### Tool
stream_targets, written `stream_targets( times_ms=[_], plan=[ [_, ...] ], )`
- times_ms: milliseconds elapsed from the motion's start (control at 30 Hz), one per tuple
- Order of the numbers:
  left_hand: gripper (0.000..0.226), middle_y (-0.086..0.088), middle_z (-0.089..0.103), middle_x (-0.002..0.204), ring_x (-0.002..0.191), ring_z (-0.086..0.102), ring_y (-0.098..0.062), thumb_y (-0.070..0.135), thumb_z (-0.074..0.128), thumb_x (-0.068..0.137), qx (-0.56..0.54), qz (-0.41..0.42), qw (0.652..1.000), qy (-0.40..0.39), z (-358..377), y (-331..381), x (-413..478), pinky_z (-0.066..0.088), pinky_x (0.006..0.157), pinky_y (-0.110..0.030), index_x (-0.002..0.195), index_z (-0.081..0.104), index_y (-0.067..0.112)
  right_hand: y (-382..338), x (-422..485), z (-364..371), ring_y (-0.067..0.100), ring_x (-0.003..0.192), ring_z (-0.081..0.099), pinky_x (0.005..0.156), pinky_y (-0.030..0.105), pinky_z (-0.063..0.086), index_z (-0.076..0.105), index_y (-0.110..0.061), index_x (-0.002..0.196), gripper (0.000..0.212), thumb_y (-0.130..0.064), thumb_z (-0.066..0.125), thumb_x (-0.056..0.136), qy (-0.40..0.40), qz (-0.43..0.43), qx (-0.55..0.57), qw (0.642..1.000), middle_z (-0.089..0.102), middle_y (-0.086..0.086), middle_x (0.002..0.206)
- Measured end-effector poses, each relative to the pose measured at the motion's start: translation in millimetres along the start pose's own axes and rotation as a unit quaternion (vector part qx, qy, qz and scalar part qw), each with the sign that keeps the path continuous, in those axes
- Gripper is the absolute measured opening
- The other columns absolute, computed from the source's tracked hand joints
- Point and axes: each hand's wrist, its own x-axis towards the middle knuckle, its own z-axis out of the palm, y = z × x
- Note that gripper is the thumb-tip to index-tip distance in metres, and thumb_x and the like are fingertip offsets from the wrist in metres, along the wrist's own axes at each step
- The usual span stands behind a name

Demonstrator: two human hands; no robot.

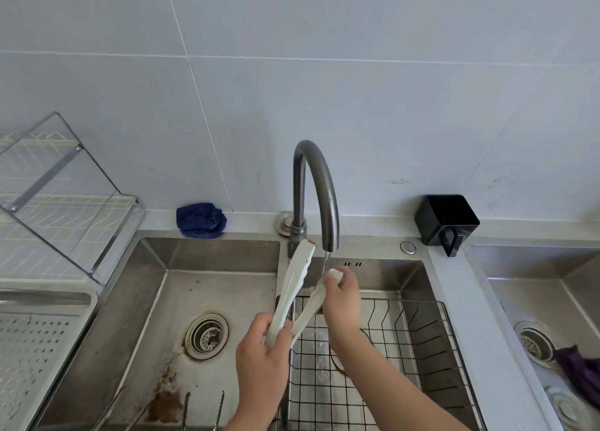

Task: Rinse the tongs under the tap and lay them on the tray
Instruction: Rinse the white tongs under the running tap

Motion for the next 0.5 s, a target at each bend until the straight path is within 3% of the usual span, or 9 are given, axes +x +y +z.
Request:
stream_targets(
  times_ms=[133,200,267,333,400,500],
  plan=[
    [0.017,0.006,0.056,0.056,0.048,0.046,-0.007,0.021,0.073,0.09,-0.001,0.002,1.0,0.01,1.4,2.4,-1.0,0.037,0.045,-0.023,0.076,0.064,0.025,6.8,-20.8,13.8,0.023,0.076,0.071,0.067,0.04,0.061,0.056,-0.017,0.114,0.026,-0.006,0.053,0.09,-0.078,0.026,0.009,0.997,0.074,0.012,0.093],
    [0.017,0.001,0.055,0.057,0.048,0.042,-0.007,0.025,0.073,0.09,-0.007,0.004,1.0,0.01,0.5,5.2,1.5,0.033,0.045,-0.021,0.076,0.063,0.024,9.1,-30.0,17.5,0.027,0.08,0.072,0.067,0.042,0.063,0.057,-0.016,0.112,0.033,-0.007,0.058,0.081,-0.137,0.046,0.031,0.989,0.072,0.017,0.1],
    [0.017,-0.007,0.058,0.063,0.049,0.042,-0.007,0.023,0.071,0.091,-0.013,0.012,1.0,0.009,-2.3,6.5,5.0,0.034,0.045,-0.021,0.076,0.062,0.023,2.6,-23.5,16.2,0.03,0.073,0.072,0.066,0.045,0.063,0.057,-0.012,0.11,0.03,-0.001,0.058,0.082,-0.138,0.048,0.072,0.987,0.072,0.022,0.097],
    [0.017,-0.009,0.062,0.066,0.051,0.047,-0.012,0.016,0.069,0.09,-0.006,0.021,1.0,-0.003,-3.8,5.0,6.6,0.039,0.045,-0.031,0.077,0.063,0.025,-9.0,-9.9,10.2,0.031,0.067,0.07,0.067,0.051,0.064,0.056,-0.009,0.11,0.021,0.002,0.055,0.092,-0.095,0.049,0.107,0.989,0.071,0.02,0.088],
    [0.022,-0.009,0.068,0.073,0.058,0.058,-0.026,0.01,0.067,0.091,-0.016,0.004,1.0,-0.011,-3.2,1.8,7.0,0.048,0.049,-0.045,0.078,0.063,0.027,-17.5,1.5,2.7,0.028,0.063,0.071,0.065,0.045,0.063,0.057,-0.01,0.109,0.015,-0.001,0.054,0.097,-0.069,0.052,0.137,0.987,0.07,0.016,0.083],
    [0.02,-0.01,0.072,0.08,0.068,0.065,-0.03,0.014,0.064,0.095,-0.079,-0.058,0.995,-0.035,-0.8,-1.3,9.4,0.056,0.062,-0.053,0.081,0.066,0.027,-19.9,2.9,-6.6,0.026,0.062,0.068,0.066,0.04,0.058,0.061,-0.006,0.105,0.017,0.004,0.053,0.093,-0.143,0.057,0.185,0.971,0.064,0.012,0.075]
  ],
)
